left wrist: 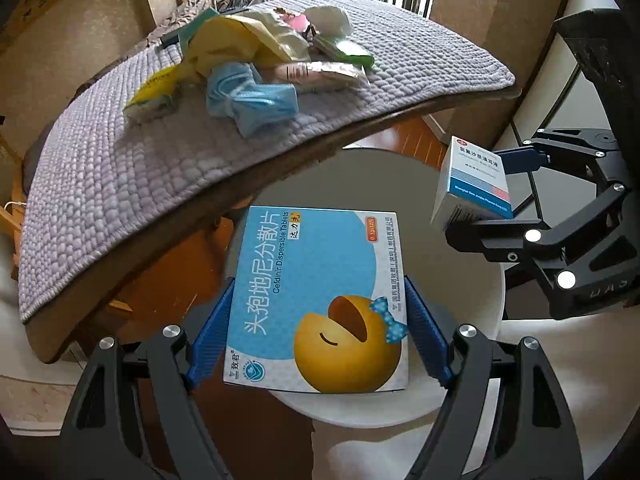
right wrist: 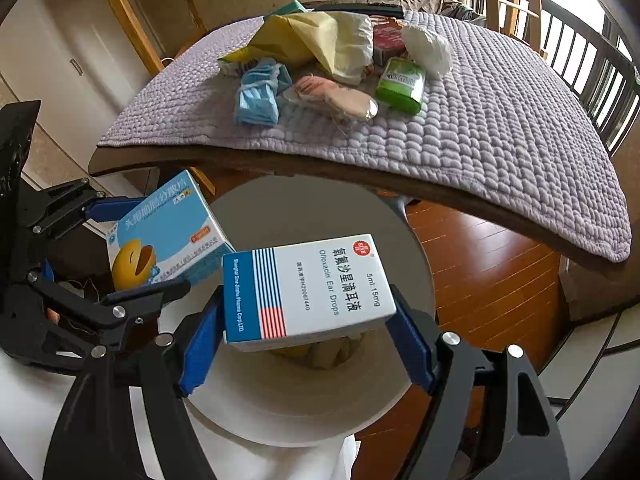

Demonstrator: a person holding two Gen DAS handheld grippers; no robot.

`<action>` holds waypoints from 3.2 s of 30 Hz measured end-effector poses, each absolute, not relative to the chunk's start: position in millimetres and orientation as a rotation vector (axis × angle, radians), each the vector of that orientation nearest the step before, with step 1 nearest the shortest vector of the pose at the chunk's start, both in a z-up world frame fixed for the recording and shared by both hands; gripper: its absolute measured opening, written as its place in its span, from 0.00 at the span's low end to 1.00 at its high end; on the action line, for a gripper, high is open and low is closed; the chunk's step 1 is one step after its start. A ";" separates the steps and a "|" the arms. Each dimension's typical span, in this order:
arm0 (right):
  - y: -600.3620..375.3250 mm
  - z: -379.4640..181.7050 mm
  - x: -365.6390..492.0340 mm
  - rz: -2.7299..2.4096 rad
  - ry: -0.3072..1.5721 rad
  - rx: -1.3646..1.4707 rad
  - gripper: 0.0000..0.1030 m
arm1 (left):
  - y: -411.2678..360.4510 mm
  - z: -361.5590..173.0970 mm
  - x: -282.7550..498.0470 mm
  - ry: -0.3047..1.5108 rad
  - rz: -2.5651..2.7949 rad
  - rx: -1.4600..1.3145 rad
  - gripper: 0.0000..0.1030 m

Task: Collect trash
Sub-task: 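Carry both held boxes off the bed to above the white trash bin, then open both tools to drop the boxes into the white bin, then grasp the blue face mask with the left tool while the right tool grasps the green Doublemint bottle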

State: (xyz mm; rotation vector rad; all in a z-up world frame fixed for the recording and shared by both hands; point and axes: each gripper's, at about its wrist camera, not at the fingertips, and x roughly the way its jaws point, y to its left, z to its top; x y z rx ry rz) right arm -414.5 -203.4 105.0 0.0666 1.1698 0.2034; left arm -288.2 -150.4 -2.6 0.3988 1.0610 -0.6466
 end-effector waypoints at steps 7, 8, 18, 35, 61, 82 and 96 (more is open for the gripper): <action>-198.7 88.6 -415.0 0.195 1.188 0.048 0.73 | -150.9 -17.0 -284.0 1.095 -0.621 0.396 0.79; -198.3 87.0 -415.3 0.194 1.190 0.046 0.73 | -151.7 -18.5 -282.7 1.099 -0.620 0.395 0.79; -195.2 65.6 -409.2 0.179 1.209 0.057 0.73 | -151.8 -38.1 -268.8 1.141 -0.595 0.408 0.79; -185.3 39.4 -410.8 0.157 1.239 0.071 0.73 | -157.4 -62.2 -264.4 1.179 -0.601 0.420 0.79; -221.0 94.9 -407.4 0.031 1.079 0.088 0.96 | -149.6 -13.5 -275.1 1.006 -0.640 0.411 0.97; -249.2 130.0 -302.4 -0.047 0.950 0.118 0.94 | -160.1 25.4 -194.0 0.835 -0.548 0.273 0.99; -254.6 106.4 -257.4 -0.023 1.032 0.103 0.60 | -178.7 12.3 -180.9 0.824 -0.600 0.339 0.82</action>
